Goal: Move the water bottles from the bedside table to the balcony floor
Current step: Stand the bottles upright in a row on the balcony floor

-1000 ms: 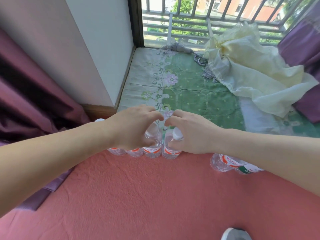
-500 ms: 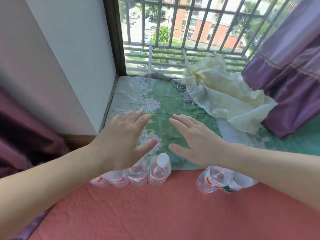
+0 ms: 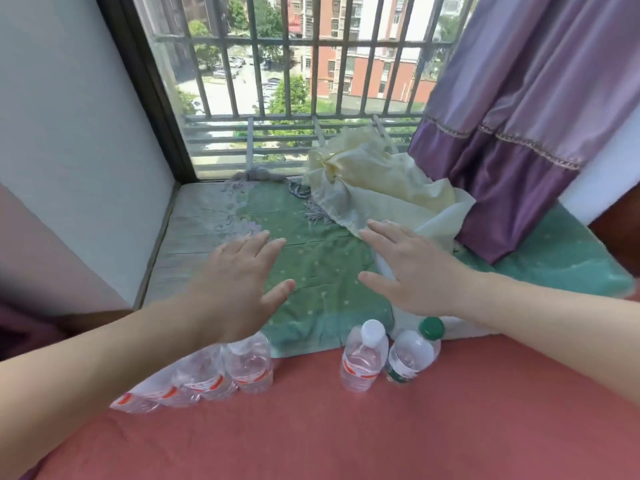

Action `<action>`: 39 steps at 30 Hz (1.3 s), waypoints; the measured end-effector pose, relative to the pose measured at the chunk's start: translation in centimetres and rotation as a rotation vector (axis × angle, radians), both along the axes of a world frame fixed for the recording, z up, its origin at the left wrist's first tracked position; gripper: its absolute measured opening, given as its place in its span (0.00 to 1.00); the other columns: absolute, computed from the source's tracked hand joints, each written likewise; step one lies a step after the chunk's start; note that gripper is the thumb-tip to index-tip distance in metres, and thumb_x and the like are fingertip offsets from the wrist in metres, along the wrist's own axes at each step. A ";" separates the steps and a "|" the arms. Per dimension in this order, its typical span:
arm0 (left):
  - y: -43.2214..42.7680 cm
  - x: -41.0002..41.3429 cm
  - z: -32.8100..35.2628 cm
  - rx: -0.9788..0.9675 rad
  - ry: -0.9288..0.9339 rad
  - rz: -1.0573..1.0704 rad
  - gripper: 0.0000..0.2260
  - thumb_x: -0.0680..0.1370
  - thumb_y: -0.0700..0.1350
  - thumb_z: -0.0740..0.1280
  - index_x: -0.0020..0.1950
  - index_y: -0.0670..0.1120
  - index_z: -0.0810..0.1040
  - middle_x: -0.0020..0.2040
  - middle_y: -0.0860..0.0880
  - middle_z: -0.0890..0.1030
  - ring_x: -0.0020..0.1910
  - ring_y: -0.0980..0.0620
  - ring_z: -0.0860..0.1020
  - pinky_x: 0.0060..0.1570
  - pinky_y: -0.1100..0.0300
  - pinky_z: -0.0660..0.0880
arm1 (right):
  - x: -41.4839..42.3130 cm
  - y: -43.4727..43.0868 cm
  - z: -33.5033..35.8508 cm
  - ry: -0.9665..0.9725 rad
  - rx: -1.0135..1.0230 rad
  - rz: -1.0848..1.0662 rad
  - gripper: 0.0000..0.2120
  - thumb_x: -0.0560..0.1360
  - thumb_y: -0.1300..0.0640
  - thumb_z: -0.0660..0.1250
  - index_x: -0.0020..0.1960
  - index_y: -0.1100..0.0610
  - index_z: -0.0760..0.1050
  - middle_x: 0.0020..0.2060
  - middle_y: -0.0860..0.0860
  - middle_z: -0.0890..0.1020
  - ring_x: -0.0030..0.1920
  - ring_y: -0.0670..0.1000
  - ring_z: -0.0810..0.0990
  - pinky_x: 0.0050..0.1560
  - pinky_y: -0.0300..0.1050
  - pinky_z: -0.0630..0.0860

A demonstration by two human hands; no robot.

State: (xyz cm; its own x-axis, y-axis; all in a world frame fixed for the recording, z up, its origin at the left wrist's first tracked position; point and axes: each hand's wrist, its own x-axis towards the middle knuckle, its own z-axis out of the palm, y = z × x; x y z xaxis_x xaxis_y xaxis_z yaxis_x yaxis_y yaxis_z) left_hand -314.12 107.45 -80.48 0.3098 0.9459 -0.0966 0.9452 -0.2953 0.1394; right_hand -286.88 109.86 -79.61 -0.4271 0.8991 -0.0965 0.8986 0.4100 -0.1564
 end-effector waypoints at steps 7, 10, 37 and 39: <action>-0.3 7.2 -1.2 -0.022 -0.006 -0.187 0.35 0.78 0.67 0.49 0.80 0.50 0.55 0.79 0.49 0.60 0.77 0.48 0.59 0.75 0.53 0.57 | 5.9 -2.4 -1.3 -0.025 -0.086 -0.019 0.38 0.75 0.33 0.53 0.79 0.52 0.55 0.80 0.49 0.53 0.79 0.50 0.52 0.78 0.48 0.52; -0.6 9.7 -2.1 -0.047 -0.004 -0.254 0.31 0.80 0.65 0.54 0.78 0.50 0.60 0.74 0.51 0.67 0.70 0.48 0.68 0.69 0.53 0.65 | 7.5 -3.0 -2.3 -0.024 -0.115 -0.002 0.34 0.78 0.35 0.57 0.79 0.51 0.57 0.79 0.48 0.54 0.79 0.50 0.53 0.77 0.52 0.55; -1.4 9.8 -4.2 -0.153 -0.144 -0.294 0.12 0.75 0.49 0.72 0.58 0.52 0.82 0.54 0.53 0.76 0.51 0.50 0.77 0.52 0.56 0.73 | 5.1 -3.2 -3.8 0.115 -0.199 0.077 0.13 0.71 0.51 0.70 0.55 0.50 0.80 0.45 0.45 0.76 0.45 0.48 0.75 0.49 0.45 0.75; -1.6 8.8 -4.0 -0.166 -0.121 -0.301 0.12 0.75 0.48 0.71 0.59 0.52 0.81 0.56 0.54 0.76 0.53 0.50 0.77 0.53 0.57 0.72 | 4.3 -3.2 -3.7 0.114 -0.191 0.087 0.12 0.71 0.52 0.69 0.55 0.50 0.80 0.45 0.45 0.76 0.45 0.48 0.75 0.48 0.44 0.74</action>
